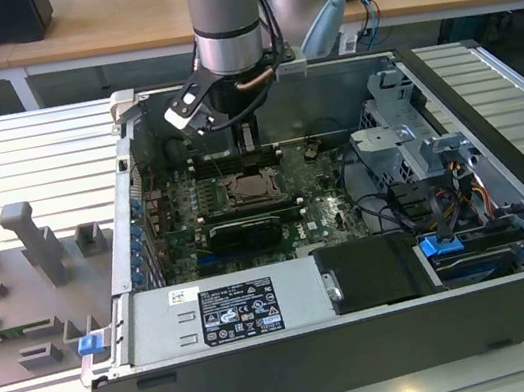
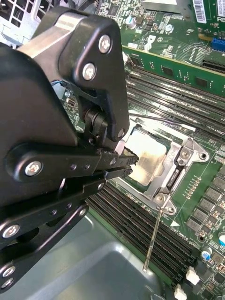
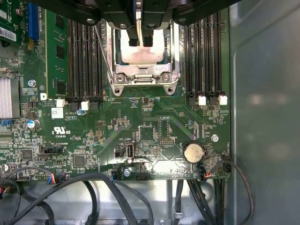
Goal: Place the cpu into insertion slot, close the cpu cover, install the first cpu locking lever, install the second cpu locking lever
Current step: 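Install the first cpu locking lever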
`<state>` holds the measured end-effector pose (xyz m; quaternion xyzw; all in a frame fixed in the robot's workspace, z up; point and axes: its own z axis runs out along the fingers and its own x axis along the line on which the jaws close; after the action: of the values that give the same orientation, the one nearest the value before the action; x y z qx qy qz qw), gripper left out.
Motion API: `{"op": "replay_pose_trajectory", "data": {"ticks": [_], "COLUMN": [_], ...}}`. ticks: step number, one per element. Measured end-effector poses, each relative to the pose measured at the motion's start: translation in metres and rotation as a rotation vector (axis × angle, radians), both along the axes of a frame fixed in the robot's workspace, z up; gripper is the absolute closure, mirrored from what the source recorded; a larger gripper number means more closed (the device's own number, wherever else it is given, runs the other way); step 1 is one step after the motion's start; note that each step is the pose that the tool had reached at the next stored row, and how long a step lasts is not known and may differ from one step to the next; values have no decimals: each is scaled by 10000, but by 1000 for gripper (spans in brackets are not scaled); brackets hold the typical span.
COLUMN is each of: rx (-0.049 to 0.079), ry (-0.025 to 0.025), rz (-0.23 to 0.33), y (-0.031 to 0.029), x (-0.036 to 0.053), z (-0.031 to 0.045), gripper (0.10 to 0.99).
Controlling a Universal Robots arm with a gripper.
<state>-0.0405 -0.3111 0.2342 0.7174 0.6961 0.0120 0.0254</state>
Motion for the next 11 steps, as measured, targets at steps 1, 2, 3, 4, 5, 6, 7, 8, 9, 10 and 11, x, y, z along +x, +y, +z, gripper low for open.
{"op": "replay_pose_trajectory", "data": {"ticks": [1,2,3,4,5,6,7,8,9,10,11], "rx": [2,-3,-5,-6,-3,-4,-4,-3,-3,-3,-2], "ry": [-1,0,1,2,0,0,1,0,0,-1,-1], "rz": [-1,0,0,0,-1,0,0,-1,-1,-2,-3], "y": [0,0,0,0,0,0,0,0,0,0,0], "x": [0,0,0,0,0,0,0,0,0,0,0], "z": [0,2,4,8,13,19,29,36,40,51,62], "gripper": [918,918,918,918,918,918,918,918,918,918,918]}}
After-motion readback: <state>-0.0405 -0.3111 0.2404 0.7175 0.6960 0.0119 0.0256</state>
